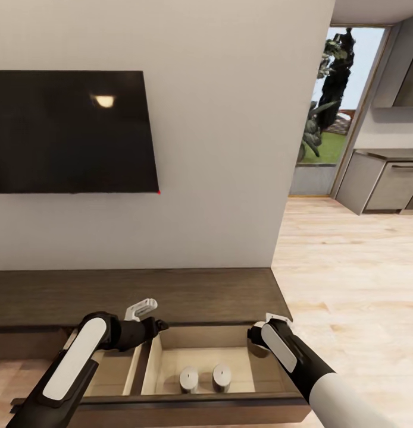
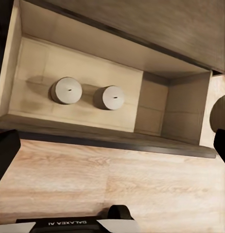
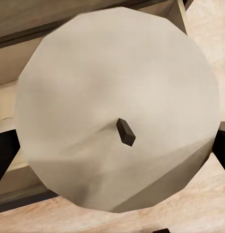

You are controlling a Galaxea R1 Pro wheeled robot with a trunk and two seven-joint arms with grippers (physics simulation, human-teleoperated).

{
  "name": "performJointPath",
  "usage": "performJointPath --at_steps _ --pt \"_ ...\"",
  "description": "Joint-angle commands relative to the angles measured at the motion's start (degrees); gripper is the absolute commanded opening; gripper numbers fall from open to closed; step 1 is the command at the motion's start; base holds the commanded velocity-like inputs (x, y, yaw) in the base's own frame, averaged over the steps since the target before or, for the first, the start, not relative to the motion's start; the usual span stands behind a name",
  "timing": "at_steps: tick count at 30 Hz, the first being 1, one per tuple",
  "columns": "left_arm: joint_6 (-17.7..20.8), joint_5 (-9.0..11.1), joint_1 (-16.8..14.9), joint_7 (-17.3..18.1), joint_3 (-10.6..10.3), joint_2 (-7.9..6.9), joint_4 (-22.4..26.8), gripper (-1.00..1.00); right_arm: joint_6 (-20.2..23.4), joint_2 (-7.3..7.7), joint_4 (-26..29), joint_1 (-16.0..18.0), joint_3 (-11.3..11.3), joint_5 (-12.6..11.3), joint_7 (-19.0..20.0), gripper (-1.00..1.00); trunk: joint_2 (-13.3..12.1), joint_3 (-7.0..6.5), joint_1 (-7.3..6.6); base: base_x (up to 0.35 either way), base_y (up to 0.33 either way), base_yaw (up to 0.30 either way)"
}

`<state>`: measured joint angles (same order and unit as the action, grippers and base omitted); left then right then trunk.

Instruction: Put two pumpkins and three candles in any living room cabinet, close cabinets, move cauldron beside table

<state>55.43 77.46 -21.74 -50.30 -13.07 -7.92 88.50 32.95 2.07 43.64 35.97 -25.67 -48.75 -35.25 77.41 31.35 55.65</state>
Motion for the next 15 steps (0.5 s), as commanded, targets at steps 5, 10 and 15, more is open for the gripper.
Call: performJointPath --at_steps 5,10,15 --pt "0.03 0.50 -0.06 -0.59 -0.11 0.83 0.01 1.00 0.04 0.05 -0.09 0.07 -0.34 -0.49 -0.60 -1.00 2.06 0.96 1.11 0.000 0.000 0.000" --pt "-0.05 0.50 -0.06 -0.59 -0.07 1.86 -0.07 1.00 0.34 0.04 -0.12 0.07 -0.30 -0.55 -0.61 -1.00 4.06 1.86 2.20 0.000 0.000 0.000" --pt "-0.06 0.50 -0.06 -0.55 0.07 2.30 -0.27 1.00 0.51 0.10 -0.13 0.07 -0.26 -0.56 -0.68 -1.00 6.07 2.76 3.30 0.000 0.000 0.000"
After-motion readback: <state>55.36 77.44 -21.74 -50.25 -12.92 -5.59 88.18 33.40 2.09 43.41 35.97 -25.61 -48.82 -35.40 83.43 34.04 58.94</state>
